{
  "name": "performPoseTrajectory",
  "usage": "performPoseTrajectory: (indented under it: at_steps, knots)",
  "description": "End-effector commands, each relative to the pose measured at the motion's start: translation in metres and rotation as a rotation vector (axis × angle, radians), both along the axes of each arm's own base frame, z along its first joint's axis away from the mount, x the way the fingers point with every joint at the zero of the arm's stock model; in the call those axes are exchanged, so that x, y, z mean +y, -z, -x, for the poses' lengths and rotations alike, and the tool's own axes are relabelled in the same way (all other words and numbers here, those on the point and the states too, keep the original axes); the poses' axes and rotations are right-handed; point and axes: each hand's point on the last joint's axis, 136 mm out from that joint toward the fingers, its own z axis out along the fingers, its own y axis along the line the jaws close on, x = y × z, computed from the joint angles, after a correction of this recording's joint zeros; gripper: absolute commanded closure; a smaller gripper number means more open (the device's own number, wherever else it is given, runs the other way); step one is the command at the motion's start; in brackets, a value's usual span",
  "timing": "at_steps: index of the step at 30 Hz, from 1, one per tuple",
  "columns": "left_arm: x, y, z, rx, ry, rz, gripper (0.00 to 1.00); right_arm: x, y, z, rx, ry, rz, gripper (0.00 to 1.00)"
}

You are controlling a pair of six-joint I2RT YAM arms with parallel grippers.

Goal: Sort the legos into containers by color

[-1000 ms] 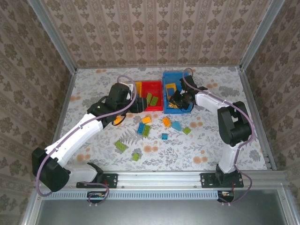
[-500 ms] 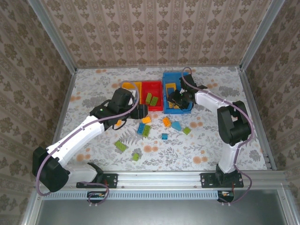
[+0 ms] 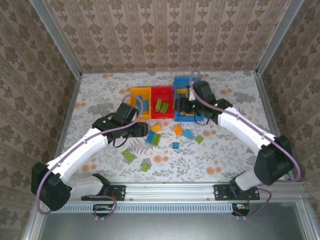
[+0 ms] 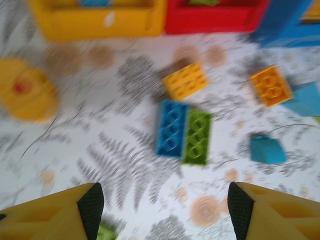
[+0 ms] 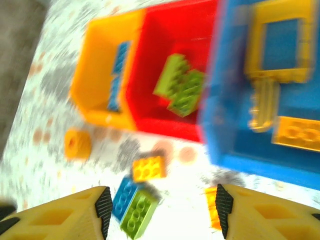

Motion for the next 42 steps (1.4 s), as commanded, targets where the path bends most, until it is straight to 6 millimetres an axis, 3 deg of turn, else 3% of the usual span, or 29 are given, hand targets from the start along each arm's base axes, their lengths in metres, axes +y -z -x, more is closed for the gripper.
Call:
performPoseTrajectory:
  at_steps: [1, 5, 8, 11, 20, 27, 35, 42]
  knots:
    - [0.049, 0.026, 0.032, 0.161, -0.222, -0.092, 0.3, 0.036, 0.015, 0.041, -0.136, -0.278, 0.145, 0.37]
    - [0.072, 0.055, 0.066, 0.335, -0.425, -0.092, 0.27, 0.079, 0.035, 0.098, -0.245, -0.564, 0.183, 0.32]
    - [0.077, 0.072, 0.078, 0.419, -0.523, -0.083, 0.22, 0.099, 0.038, 0.135, -0.361, -0.725, 0.158, 0.19]
    - [0.068, 0.088, 0.078, 0.481, -0.6, -0.019, 0.21, 0.108, 0.043, 0.155, -0.414, -0.816, 0.163, 0.12]
    - [0.061, 0.126, 0.07, 0.515, -0.772, 0.029, 0.23, 0.11, 0.046, 0.16, -0.414, -0.859, 0.181, 0.11]
    - [0.058, 0.137, 0.062, 0.515, -0.771, 0.025, 0.28, 0.111, 0.046, 0.161, -0.404, -0.849, 0.163, 0.11]
    - [0.061, 0.152, 0.065, 0.525, -0.772, 0.023, 0.47, 0.113, 0.045, 0.156, -0.395, -0.823, 0.155, 0.11]
    - [0.059, 0.143, 0.05, 0.46, -0.728, 0.035, 0.69, 0.113, 0.041, 0.151, -0.405, -0.793, 0.158, 0.11]
